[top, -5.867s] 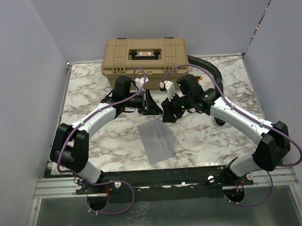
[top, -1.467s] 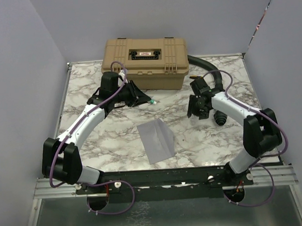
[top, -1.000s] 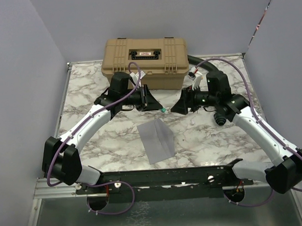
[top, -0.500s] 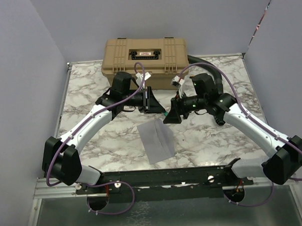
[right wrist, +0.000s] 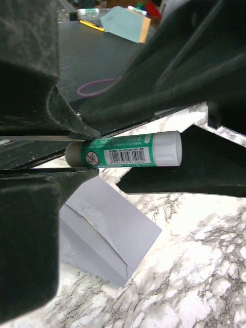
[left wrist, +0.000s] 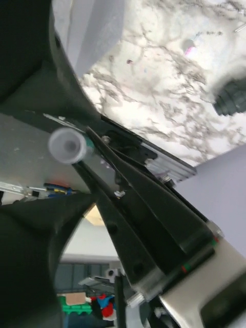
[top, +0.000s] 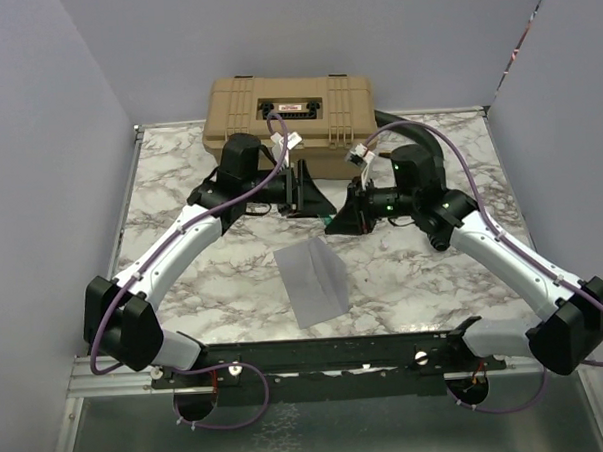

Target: Place the letter into the envelope and seal it

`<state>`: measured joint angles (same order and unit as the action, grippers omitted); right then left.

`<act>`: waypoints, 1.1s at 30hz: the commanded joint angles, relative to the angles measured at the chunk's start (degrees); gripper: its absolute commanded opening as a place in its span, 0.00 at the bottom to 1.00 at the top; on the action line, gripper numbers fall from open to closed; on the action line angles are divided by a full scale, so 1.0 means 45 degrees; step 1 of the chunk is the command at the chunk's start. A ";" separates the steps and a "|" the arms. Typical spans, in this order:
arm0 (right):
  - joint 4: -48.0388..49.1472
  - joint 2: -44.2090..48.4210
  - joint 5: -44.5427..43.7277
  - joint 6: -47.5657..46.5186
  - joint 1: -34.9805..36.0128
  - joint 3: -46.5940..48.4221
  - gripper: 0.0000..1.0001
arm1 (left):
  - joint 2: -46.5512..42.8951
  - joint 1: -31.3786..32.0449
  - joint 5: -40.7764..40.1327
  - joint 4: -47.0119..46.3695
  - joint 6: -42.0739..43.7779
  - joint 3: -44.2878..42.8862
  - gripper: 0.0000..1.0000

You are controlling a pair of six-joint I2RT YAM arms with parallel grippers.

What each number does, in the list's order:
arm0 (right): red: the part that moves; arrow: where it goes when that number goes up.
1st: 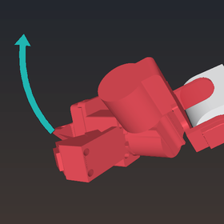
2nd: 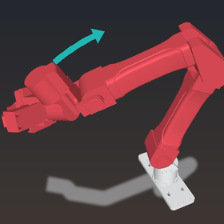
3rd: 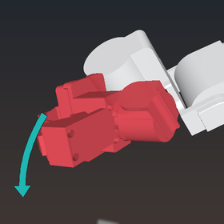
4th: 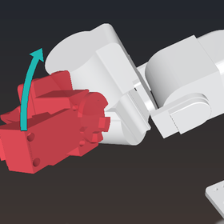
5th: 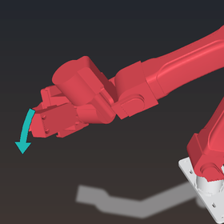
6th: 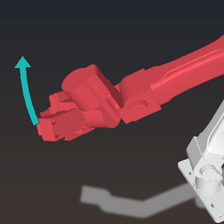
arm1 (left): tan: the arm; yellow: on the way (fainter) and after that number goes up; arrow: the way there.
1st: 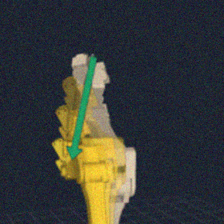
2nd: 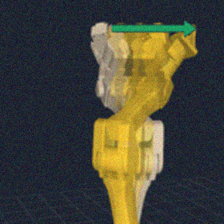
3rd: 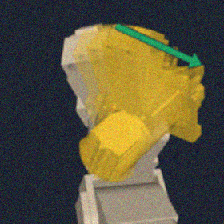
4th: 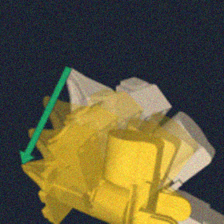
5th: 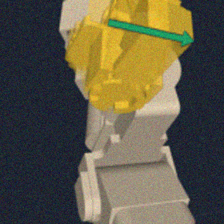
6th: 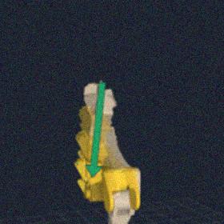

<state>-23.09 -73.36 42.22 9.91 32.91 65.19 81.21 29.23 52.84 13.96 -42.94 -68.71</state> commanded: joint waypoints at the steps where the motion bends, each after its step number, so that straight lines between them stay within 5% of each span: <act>1: 0.3439 0.0812 -0.1509 0.2504 0.0026 -0.1271 0.01 | -0.0431 0.0093 -0.1394 -0.0726 -0.0534 -0.0966 0.72; 5: 0.6478 0.1067 -0.2467 0.5211 0.0026 -0.2244 0.00 | -0.0778 0.0087 -0.3398 -0.2067 -0.1096 -0.0910 0.85; 16: 0.8671 0.0504 -0.2971 0.7153 0.0031 -0.1965 0.01 | -0.1718 0.0096 -0.4990 -0.6955 -0.3289 0.1971 0.83; 28: 0.9683 0.0417 -0.1713 0.7788 0.0031 -0.2074 0.01 | -0.1685 0.0088 -0.4204 -0.6956 -0.2539 0.1852 0.27; 33: 0.9701 0.0375 -0.1099 0.7729 0.0031 -0.1996 0.02 | -0.1354 0.0088 -0.3837 -0.6950 -0.2300 0.1607 0.16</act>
<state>17.02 -71.50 32.03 44.40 32.64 55.00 74.30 29.43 33.21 -16.82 -55.24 -59.57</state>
